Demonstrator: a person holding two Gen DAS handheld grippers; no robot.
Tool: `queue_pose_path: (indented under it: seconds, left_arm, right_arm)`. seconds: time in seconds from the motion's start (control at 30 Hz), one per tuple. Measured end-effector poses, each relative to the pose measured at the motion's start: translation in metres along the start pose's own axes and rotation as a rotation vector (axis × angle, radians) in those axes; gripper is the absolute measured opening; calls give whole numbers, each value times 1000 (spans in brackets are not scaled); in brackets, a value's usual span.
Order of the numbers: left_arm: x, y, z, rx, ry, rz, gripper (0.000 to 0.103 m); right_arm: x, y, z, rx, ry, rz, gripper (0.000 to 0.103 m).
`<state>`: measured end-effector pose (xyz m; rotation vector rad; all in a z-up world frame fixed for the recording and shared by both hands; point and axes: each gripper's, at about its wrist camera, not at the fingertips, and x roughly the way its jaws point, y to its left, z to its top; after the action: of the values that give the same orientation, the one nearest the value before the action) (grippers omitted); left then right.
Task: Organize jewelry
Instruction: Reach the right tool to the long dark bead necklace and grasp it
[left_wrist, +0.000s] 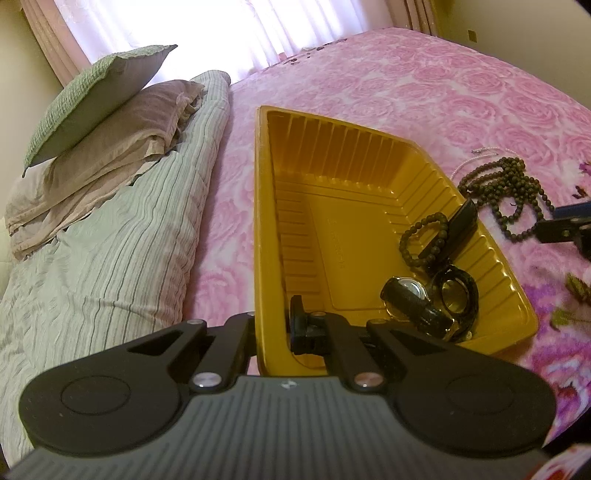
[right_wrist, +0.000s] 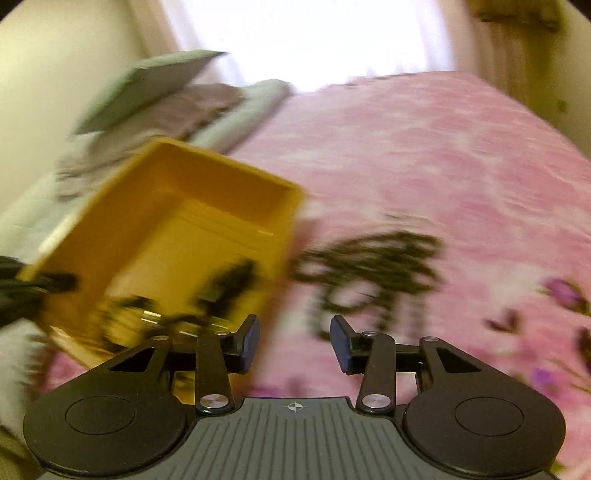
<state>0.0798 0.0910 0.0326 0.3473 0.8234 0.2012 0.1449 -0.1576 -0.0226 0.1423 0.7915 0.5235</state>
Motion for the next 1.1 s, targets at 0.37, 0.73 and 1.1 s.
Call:
queue_pose_path:
  seconds: [0.37,0.73,1.1]
  left_arm:
    - [-1,-1,0,5,1,5,2]
    - [-1,-1,0,7,2,6,2]
    - [-1,0,0,5,3,5,3]
  right_arm:
    - [-1,-43,-8,9,-28,-118,43]
    - [36,-31,-1,-204,39,-176,18]
    - [17,-31,-9,-260,43,-225,7]
